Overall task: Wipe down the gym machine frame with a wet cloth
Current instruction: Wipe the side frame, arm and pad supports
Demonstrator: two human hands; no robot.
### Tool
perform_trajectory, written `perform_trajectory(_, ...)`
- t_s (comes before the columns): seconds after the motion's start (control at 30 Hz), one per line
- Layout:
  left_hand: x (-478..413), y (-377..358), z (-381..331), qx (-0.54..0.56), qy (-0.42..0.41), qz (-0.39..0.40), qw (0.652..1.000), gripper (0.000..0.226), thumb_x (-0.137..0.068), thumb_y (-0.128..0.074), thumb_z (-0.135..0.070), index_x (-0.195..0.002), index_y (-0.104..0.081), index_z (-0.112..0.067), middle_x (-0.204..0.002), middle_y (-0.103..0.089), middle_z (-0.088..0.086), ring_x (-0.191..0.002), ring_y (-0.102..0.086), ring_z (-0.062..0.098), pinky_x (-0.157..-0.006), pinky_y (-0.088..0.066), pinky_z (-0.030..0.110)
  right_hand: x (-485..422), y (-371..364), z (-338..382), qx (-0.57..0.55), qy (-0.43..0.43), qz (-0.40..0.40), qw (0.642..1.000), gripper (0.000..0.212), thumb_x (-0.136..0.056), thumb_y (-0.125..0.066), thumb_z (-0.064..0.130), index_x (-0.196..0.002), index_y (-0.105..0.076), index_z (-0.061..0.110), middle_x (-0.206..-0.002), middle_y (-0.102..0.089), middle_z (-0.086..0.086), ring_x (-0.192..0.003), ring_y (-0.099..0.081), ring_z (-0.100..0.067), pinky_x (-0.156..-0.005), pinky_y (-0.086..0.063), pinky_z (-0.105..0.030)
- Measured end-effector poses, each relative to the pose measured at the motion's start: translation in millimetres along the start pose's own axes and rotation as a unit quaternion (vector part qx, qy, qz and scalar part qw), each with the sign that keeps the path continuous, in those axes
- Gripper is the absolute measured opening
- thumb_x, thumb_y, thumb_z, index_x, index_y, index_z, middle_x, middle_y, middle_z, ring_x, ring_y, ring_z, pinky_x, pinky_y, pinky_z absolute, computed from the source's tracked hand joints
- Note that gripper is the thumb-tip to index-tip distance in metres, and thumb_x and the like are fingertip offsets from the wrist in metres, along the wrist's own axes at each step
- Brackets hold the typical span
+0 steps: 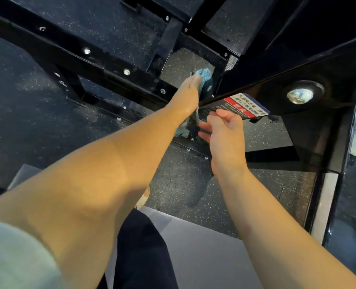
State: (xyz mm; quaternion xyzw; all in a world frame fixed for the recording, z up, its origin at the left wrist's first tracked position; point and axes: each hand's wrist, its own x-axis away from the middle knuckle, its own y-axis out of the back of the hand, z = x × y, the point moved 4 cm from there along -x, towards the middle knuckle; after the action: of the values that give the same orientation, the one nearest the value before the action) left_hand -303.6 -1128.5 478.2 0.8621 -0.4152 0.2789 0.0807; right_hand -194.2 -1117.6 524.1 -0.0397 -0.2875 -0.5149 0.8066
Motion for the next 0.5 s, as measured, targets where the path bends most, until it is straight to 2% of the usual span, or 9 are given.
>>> perform_trajectory(0.07,6,0,3,0.012,0.031,-0.011,0.999,0.05,-0.097,-0.028,-0.042,-0.136,-0.043,-0.016,-0.128,-0.05,-0.002,-0.118,-0.046,0.012,-0.108,-0.03,0.033,0,0,-1,0.006,0.0,0.001,1.0,0.015,-0.093,-0.051,0.007,-0.098,-0.046,0.021,-0.112,-0.057,-0.007,-0.081,-0.062,-0.011,-0.075,-0.055,-0.027)
perform_trajectory(0.13,18,-6,0,0.054,0.03,-0.015,0.998,0.057,-0.086,-0.035,-0.049,-0.136,-0.045,-0.023,-0.134,-0.052,0.003,-0.125,-0.048,0.02,-0.11,-0.032,0.044,-1,-1,-2,0.001,0.001,0.001,1.0,0.016,-0.092,-0.052,0.007,-0.095,-0.047,0.021,-0.108,-0.059,-0.008,-0.083,-0.062,-0.014,-0.078,-0.055,-0.03)
perform_trajectory(0.2,32,-13,-21,0.074,-0.03,0.001,0.997,0.052,-0.093,-0.035,-0.041,-0.143,-0.037,-0.026,-0.148,-0.039,0.001,-0.136,-0.036,0.017,-0.115,-0.025,0.043,-2,-2,-2,0.001,0.003,-0.007,1.0,0.014,-0.09,-0.053,0.008,-0.092,-0.047,0.02,-0.099,-0.059,-0.01,-0.082,-0.058,-0.018,-0.081,-0.052,-0.037)
perform_trajectory(0.27,40,-20,-43,0.034,-0.104,0.019,0.994,0.044,-0.101,-0.03,-0.03,-0.144,-0.036,-0.019,-0.15,-0.035,0.0,-0.138,-0.031,0.012,-0.116,-0.02,0.032,-2,-3,1,-0.011,-0.008,-0.01,1.0,0.008,-0.091,-0.052,0.01,-0.09,-0.047,0.017,-0.086,-0.057,-0.007,-0.075,-0.054,-0.017,-0.076,-0.049,-0.036)
perform_trajectory(0.3,41,-22,-50,0.008,-0.12,0.017,0.993,0.038,-0.103,-0.028,-0.025,-0.137,-0.043,-0.015,-0.142,-0.044,0.0,-0.131,-0.038,0.01,-0.11,-0.025,0.025,-1,-3,3,-0.018,-0.018,-0.004,1.0,0.005,-0.092,-0.05,0.01,-0.091,-0.047,0.014,-0.083,-0.057,-0.007,-0.073,-0.054,-0.016,-0.073,-0.05,-0.033)
perform_trajectory(0.33,42,-22,-55,-0.008,-0.129,0.013,0.992,0.032,-0.104,-0.027,-0.022,-0.123,-0.052,-0.016,-0.124,-0.054,-0.002,-0.117,-0.047,0.008,-0.099,-0.031,0.022,0,-3,5,-0.019,-0.024,0.005,1.0,0.003,-0.093,-0.049,0.009,-0.093,-0.047,0.011,-0.084,-0.057,-0.008,-0.072,-0.055,-0.015,-0.07,-0.051,-0.03)
perform_trajectory(0.4,44,-21,-59,-0.011,-0.109,-0.01,0.994,0.027,-0.104,-0.027,-0.022,-0.092,-0.052,-0.023,-0.091,-0.051,-0.009,-0.086,-0.047,0.002,-0.081,-0.031,0.022,5,-1,10,-0.007,-0.03,0.023,0.999,0.002,-0.094,-0.048,0.009,-0.096,-0.049,0.01,-0.088,-0.06,-0.009,-0.072,-0.058,-0.013,-0.066,-0.053,-0.024)
perform_trajectory(0.43,45,-22,-60,-0.005,-0.092,-0.017,0.996,0.027,-0.104,-0.027,-0.022,-0.091,-0.051,-0.023,-0.091,-0.049,-0.01,-0.083,-0.045,0.0,-0.079,-0.029,0.022,7,0,12,0.0,-0.032,0.031,0.999,0.002,-0.095,-0.048,0.01,-0.095,-0.05,0.012,-0.089,-0.061,-0.008,-0.073,-0.059,-0.013,-0.068,-0.054,-0.026)
perform_trajectory(0.5,60,-30,-74,0.025,-0.076,-0.016,0.997,0.024,-0.103,-0.028,-0.024,-0.106,-0.052,-0.022,-0.1,-0.051,-0.011,-0.091,-0.045,-0.001,-0.079,-0.032,0.018,11,7,16,0.002,-0.037,0.039,0.999,0.007,-0.096,-0.046,0.013,-0.09,-0.05,0.014,-0.083,-0.06,-0.005,-0.072,-0.057,-0.015,-0.075,-0.052,-0.035)
